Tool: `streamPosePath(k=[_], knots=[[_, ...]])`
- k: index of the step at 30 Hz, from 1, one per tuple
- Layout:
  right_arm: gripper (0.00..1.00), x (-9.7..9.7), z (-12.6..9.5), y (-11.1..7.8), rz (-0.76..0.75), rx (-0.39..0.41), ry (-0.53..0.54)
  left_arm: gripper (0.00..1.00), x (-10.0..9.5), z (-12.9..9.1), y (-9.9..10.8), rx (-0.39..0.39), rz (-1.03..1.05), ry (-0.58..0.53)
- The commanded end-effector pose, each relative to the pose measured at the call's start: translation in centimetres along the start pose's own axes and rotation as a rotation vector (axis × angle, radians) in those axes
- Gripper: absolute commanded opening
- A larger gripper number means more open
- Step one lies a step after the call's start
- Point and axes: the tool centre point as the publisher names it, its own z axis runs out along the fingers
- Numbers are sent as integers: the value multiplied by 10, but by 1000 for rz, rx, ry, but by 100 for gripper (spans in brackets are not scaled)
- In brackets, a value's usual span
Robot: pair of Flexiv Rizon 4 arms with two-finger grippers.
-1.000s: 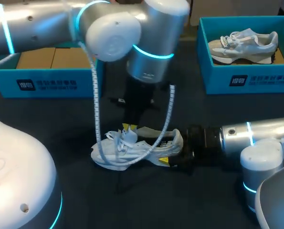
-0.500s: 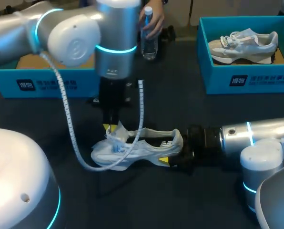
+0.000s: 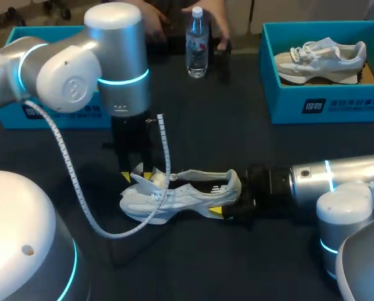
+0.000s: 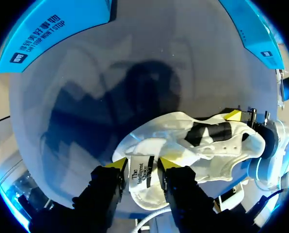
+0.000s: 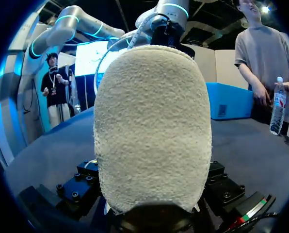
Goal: Take the shoe out of the shoebox, open the shoe tongue, remove and reinsert the insole, then place the shoe into the shoebox
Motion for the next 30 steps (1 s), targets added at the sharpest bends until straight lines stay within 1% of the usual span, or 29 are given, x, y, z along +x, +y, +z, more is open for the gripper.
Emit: streamPosePath(k=[1,4,6,10,15,16,17,18,20,23,24,25,26,27,28,30], knots=[[0,0,0,1,0,5,0,42,-16,-5,9,18,11,40],[0,0,0,1,0,5,0,44,-23,-14,12,46,29,45],[0,0,0,1,0,5,0,47,-25,-22,15,49,48,49],[0,0,0,1,0,5,0,48,-21,-38,21,79,82,66],[0,0,0,1,0,5,0,50,0,-73,23,122,176,93],[0,0,0,1,0,5,0,50,2,-75,23,125,182,93],[0,0,0,1,0,5,0,50,11,-87,23,130,225,97],[0,0,0,1,0,5,0,49,15,-91,23,139,237,99],[0,0,0,1,0,5,0,49,27,-107,23,171,293,98],[0,0,0,1,0,5,0,48,43,-126,22,179,383,95],[0,0,0,1,0,5,0,47,48,-131,22,176,417,93],[0,0,0,1,0,5,0,39,53,-136,21,173,456,87],[0,0,0,1,0,5,0,15,57,-139,22,172,493,82],[0,0,0,1,0,5,0,0,61,-142,24,164,553,66],[0,0,0,1,0,5,0,0,63,-143,25,169,578,68],[0,0,0,1,0,5,0,0,70,-148,30,165,712,41]])
